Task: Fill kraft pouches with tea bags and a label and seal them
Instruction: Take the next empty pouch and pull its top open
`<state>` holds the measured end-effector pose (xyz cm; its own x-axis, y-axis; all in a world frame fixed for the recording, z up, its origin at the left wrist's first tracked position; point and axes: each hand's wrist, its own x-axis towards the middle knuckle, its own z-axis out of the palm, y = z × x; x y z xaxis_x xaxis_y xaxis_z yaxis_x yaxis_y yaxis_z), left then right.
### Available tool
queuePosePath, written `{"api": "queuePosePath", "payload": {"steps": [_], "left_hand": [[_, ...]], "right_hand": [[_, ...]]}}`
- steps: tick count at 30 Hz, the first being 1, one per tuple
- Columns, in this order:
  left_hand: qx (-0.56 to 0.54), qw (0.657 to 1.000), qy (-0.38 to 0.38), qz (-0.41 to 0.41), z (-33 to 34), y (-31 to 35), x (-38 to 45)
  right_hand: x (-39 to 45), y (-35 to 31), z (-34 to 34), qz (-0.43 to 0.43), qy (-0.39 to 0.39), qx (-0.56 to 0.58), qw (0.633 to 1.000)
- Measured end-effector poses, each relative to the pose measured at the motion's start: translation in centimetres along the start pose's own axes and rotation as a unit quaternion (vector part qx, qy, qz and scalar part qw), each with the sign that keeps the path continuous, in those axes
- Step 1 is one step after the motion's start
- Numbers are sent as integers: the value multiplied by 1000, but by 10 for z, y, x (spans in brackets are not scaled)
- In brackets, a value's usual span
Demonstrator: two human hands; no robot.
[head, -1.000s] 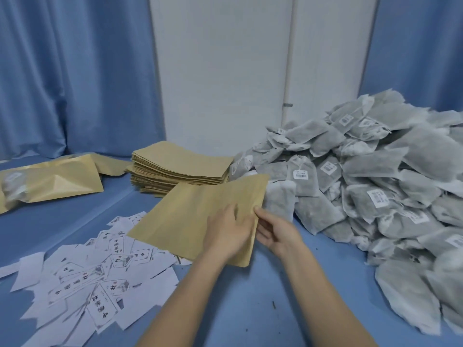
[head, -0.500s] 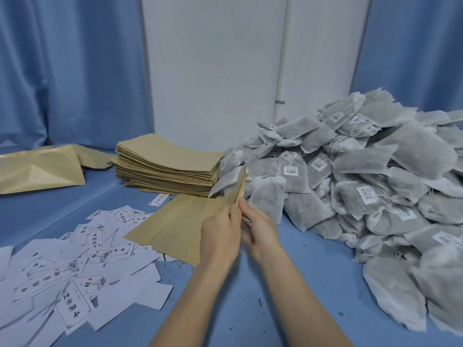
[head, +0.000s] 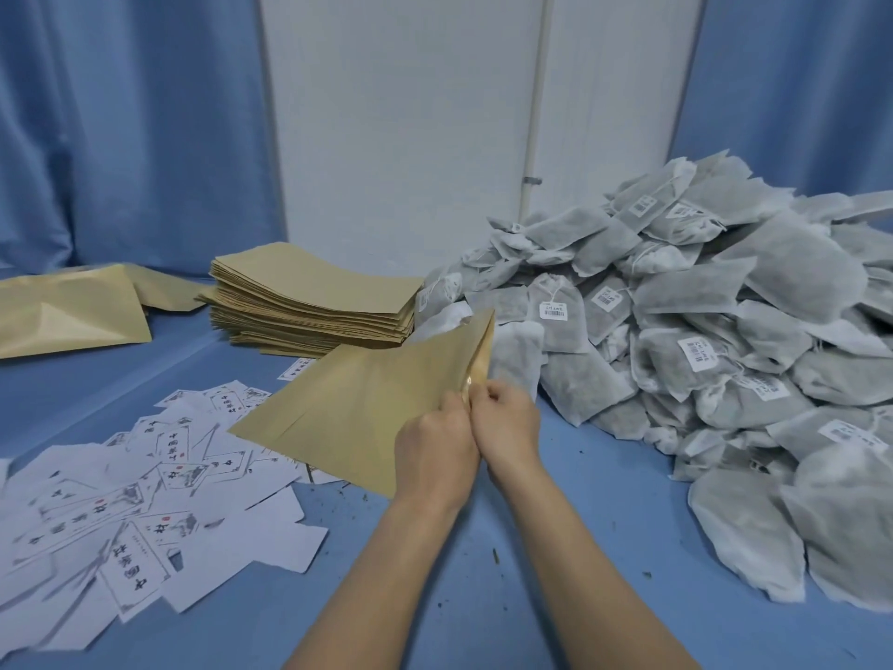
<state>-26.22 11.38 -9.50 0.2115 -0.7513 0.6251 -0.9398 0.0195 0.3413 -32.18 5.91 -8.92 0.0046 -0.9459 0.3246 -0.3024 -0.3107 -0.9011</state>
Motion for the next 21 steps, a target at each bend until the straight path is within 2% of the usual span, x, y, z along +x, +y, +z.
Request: {"api": "queuePosePath", "payload": {"steps": [3,7,11,16,19,21], "left_hand": [[-16,1000,7,-11,5,-5,0],[-28,998,55,20,8,-6,0],[-45,995,91,10,12,-9,1],[-50,989,137,14,16,-12,2],[-58,990,131,12,17,-15,1],[-71,992,105,-4,18,-14,1]], "right_hand": [[0,3,4,23,7,1,1000],[0,7,6,37,6,3,999],[-1,8,7,62,3,18,998],[0,11,8,125,-15,90,988],[0,12,8,141,-18,122,982],[0,12,8,111,-19,103,988]]}}
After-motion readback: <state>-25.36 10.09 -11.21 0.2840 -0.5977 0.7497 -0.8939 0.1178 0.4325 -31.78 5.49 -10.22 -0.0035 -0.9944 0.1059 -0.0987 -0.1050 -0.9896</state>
